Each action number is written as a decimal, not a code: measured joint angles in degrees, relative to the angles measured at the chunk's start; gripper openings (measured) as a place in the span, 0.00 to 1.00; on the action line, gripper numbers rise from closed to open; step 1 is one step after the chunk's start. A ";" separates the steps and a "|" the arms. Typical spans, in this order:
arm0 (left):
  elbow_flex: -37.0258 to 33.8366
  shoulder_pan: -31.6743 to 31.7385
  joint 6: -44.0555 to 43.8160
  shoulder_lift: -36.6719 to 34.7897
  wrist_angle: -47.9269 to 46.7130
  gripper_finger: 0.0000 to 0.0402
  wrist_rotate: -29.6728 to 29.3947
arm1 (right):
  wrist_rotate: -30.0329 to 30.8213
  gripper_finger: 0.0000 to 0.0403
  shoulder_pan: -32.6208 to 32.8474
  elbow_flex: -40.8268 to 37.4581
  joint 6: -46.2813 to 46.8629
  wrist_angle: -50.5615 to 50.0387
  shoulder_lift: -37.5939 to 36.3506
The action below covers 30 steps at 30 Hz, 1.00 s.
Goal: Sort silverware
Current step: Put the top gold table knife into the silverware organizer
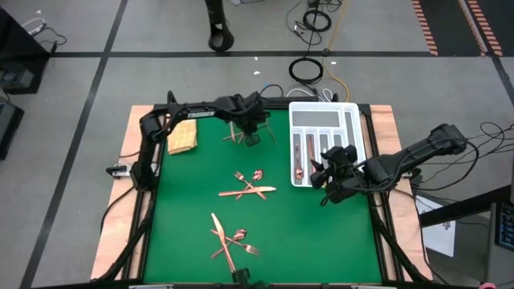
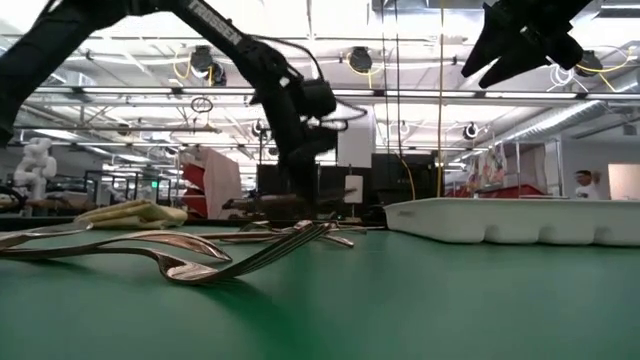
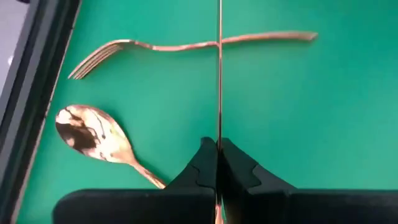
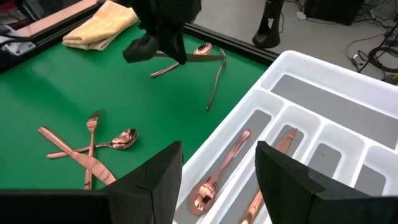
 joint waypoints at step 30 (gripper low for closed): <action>-2.40 -15.62 -72.81 -1.89 57.70 0.01 4.81 | 24.70 0.46 20.57 -0.02 -17.73 20.93 -21.14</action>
